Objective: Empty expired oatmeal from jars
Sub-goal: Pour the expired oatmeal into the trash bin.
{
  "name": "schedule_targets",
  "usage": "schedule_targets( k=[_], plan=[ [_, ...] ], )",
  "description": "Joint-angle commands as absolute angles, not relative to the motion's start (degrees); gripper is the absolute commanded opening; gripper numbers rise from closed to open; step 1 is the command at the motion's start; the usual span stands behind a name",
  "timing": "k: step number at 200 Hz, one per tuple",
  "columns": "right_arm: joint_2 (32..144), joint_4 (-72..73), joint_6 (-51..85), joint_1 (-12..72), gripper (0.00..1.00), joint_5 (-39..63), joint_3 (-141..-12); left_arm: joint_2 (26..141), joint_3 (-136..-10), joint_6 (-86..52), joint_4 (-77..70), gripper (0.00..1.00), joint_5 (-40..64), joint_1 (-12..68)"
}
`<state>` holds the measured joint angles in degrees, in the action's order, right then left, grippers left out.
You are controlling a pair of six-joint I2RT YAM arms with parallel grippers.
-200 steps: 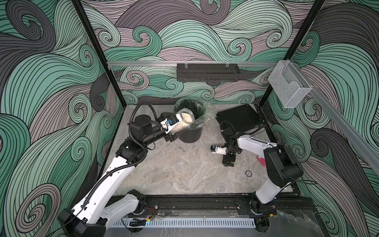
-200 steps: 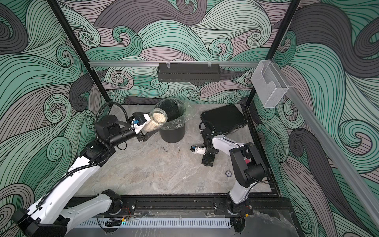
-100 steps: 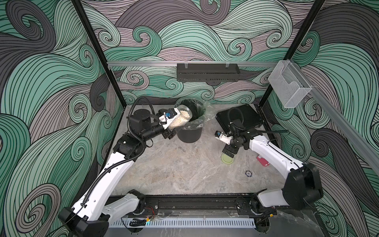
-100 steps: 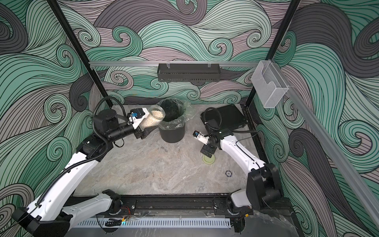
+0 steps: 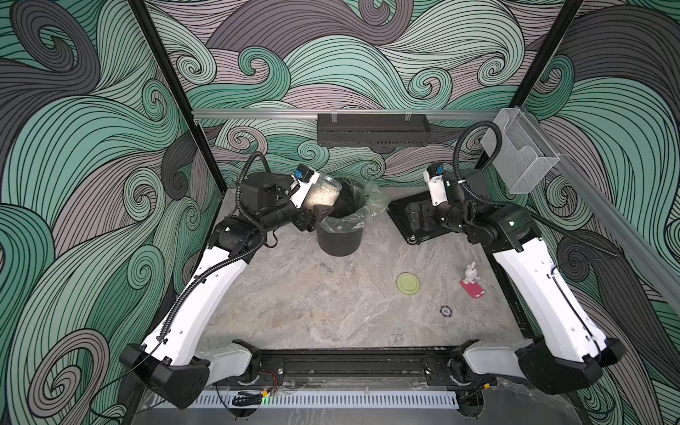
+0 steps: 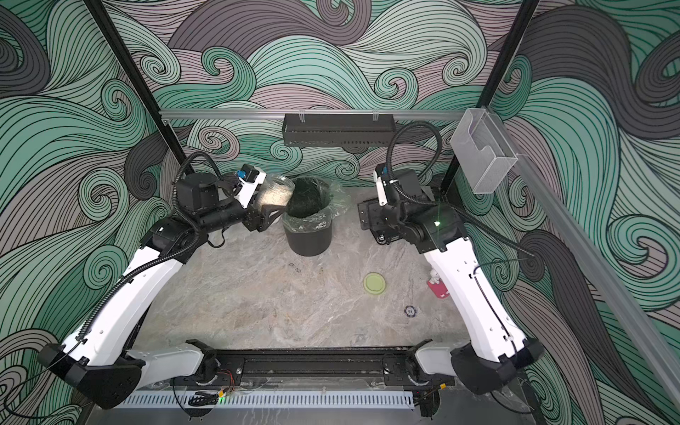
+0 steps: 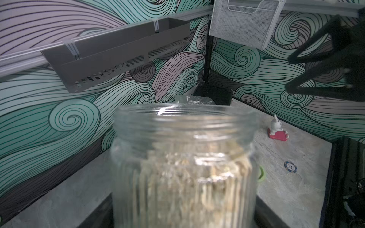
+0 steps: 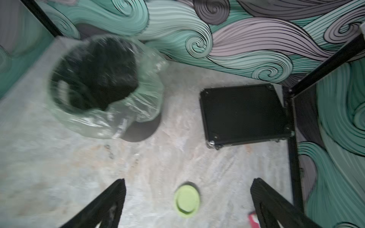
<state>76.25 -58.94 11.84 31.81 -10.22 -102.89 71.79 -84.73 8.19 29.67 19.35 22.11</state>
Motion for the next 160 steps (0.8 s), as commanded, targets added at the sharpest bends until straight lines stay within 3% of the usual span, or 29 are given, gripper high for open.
schedule_targets(
  k=[1,70,160],
  plan=[
    [78.78,-54.29,29.92,35.89,0.99,-2.63,-104.99,72.35,-88.66,2.48,26.75,0.00,19.69,20.97],
    [85.25,-24.95,41.25,40.85,0.99,14.15,-100.75,77.15,-88.66,-1.80,19.63,0.00,31.63,16.64],
    [95.84,-20.91,39.75,41.39,0.99,13.45,-108.07,79.68,-89.71,-1.58,17.77,0.00,35.83,15.30]
  ],
)
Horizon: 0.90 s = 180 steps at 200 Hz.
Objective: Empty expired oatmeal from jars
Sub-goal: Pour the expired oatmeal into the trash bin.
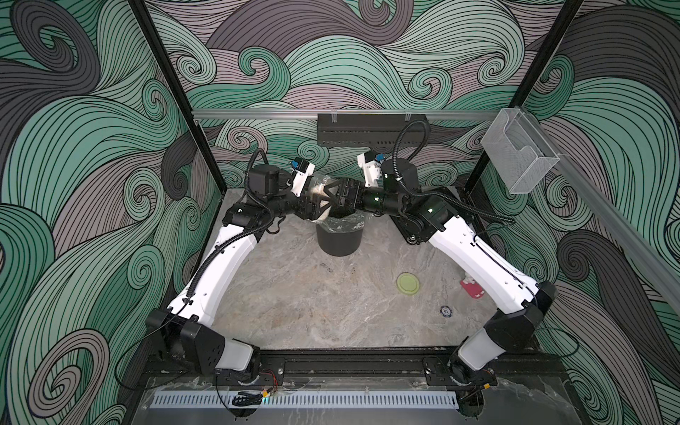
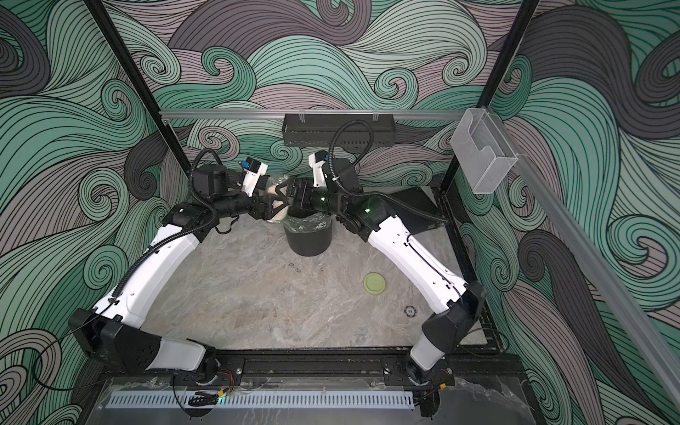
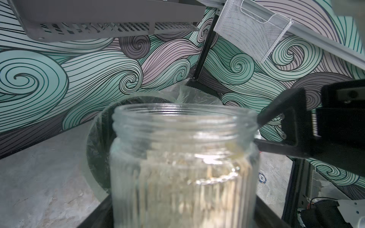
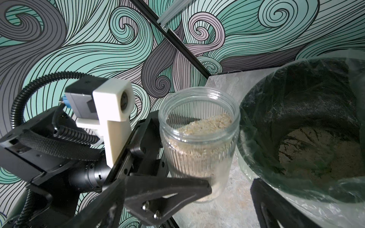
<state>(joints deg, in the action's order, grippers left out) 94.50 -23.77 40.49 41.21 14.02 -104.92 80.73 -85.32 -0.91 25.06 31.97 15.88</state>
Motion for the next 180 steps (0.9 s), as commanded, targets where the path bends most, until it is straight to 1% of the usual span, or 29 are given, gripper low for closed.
schedule_targets(
  k=[1,61,88,107,121,145,180],
  plan=[
    [95.95,-20.91,39.74,41.35,0.99,13.40,-108.13,79.70,-89.73,-1.58,17.76,0.00,35.84,15.34],
    [101.15,-21.13,39.02,41.31,0.98,12.93,-112.79,79.82,-89.39,-0.56,17.14,0.00,37.53,15.18],
    [102.44,-21.35,38.63,41.31,0.96,12.22,-113.50,79.54,-89.30,-0.26,16.93,0.00,37.66,14.97],
    [102.67,-22.18,37.71,41.31,0.96,10.44,-113.39,79.55,-89.21,-0.17,16.69,0.00,37.78,14.89],
    [102.54,-20.92,37.54,41.26,0.96,10.95,-112.38,79.71,-89.21,-0.13,16.48,0.00,38.53,14.85],
    [104.70,-21.52,37.12,41.31,0.91,12.57,-115.31,79.89,-89.04,0.00,16.17,0.00,39.20,14.85],
    [105.52,-21.63,36.49,41.31,0.83,12.19,-115.14,79.72,-89.12,1.21,16.70,0.00,39.32,14.85]
  ],
)
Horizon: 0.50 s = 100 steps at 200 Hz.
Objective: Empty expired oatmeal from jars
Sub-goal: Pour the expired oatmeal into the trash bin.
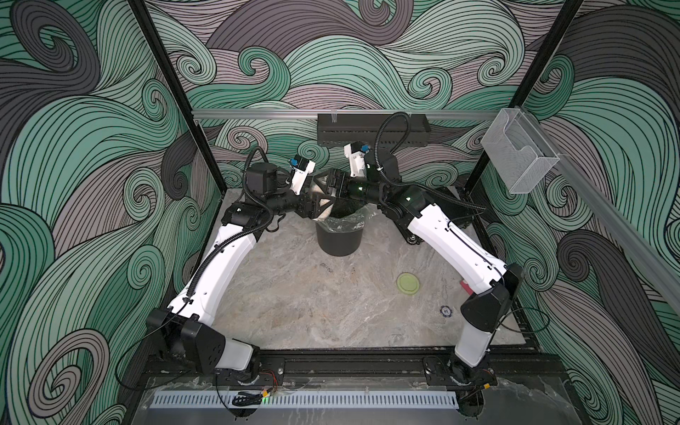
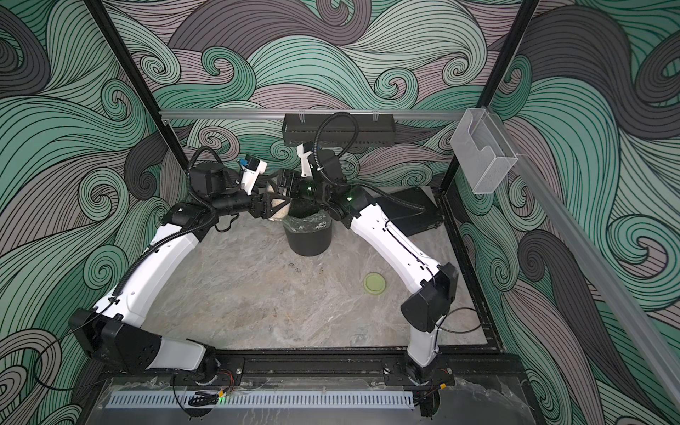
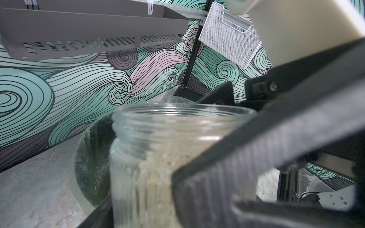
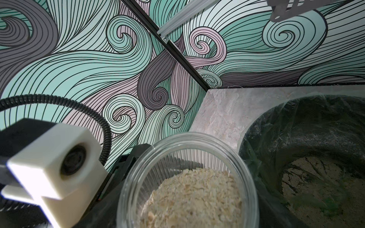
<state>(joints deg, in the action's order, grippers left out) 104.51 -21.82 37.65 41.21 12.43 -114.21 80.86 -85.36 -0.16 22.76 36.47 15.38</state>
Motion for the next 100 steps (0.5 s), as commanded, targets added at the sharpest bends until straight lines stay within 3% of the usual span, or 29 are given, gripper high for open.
schedule_targets(
  k=[1,30,64,100],
  plan=[
    [105.54,-21.71,36.48,41.31,0.83,12.16,-115.14,79.72,-89.12,1.22,16.70,0.00,39.35,14.85],
    [105.92,-22.15,36.39,41.31,0.78,12.26,-114.93,79.87,-89.21,1.32,16.53,0.00,39.69,14.77],
    [105.26,-20.90,37.46,41.31,0.44,11.91,-113.85,79.83,-88.56,1.72,16.27,0.00,39.55,14.55],
    [104.89,-16.21,41.81,41.31,0.23,11.08,-112.32,79.74,-87.20,2.04,14.99,0.34,39.29,14.25]
  ],
)
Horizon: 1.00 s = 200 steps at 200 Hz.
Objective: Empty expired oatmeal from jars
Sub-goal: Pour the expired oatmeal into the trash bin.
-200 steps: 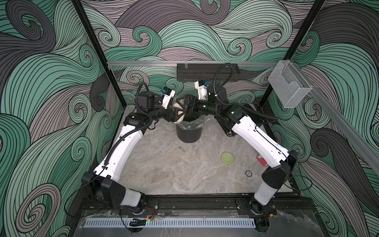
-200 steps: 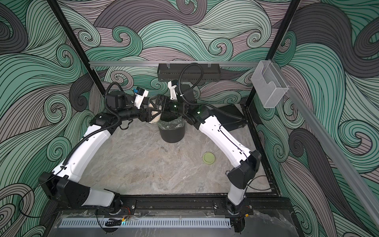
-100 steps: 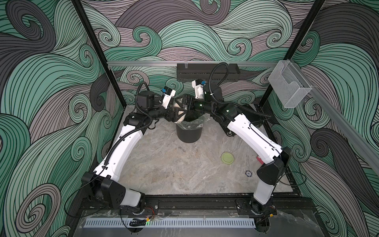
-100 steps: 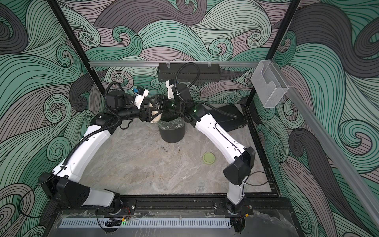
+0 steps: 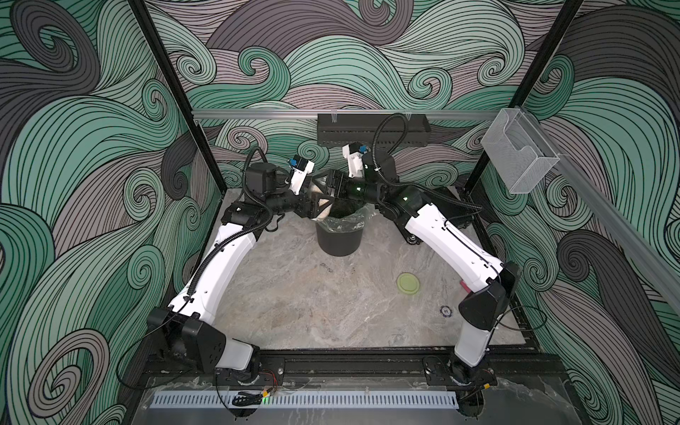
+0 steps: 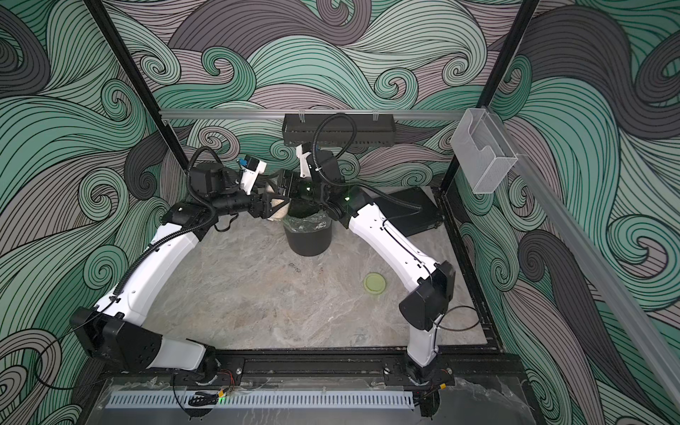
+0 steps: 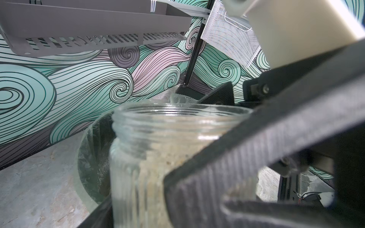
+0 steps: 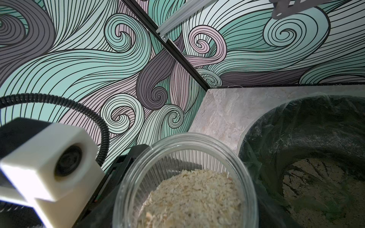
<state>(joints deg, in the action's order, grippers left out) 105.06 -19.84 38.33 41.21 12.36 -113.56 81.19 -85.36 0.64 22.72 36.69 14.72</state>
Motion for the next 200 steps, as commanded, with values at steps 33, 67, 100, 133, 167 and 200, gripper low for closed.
schedule_targets(
  k=[33,67,100,133,167,200],
  plan=[
    [105.29,-14.11,44.59,41.26,0.17,10.41,-113.07,79.63,-86.68,3.45,15.94,0.56,39.33,13.93],
    [105.80,-12.78,47.10,40.83,0.14,9.70,-113.82,78.59,-84.90,5.62,16.30,0.71,38.94,13.50],
    [105.95,-10.71,50.12,40.49,0.11,9.19,-113.12,77.05,-82.06,6.81,14.43,0.83,38.50,13.14],
    [105.05,-8.59,52.31,39.76,0.06,8.54,-110.73,76.19,-80.30,6.94,12.80,0.91,38.58,12.90],
    [104.57,-6.13,55.16,38.99,0.03,8.30,-109.07,75.72,-79.10,7.63,11.90,0.99,38.77,12.81],
    [104.41,-4.27,58.78,38.41,0.02,8.49,-108.65,72.64,-73.50,8.54,4.24,0.99,37.85,12.40]
  ],
)
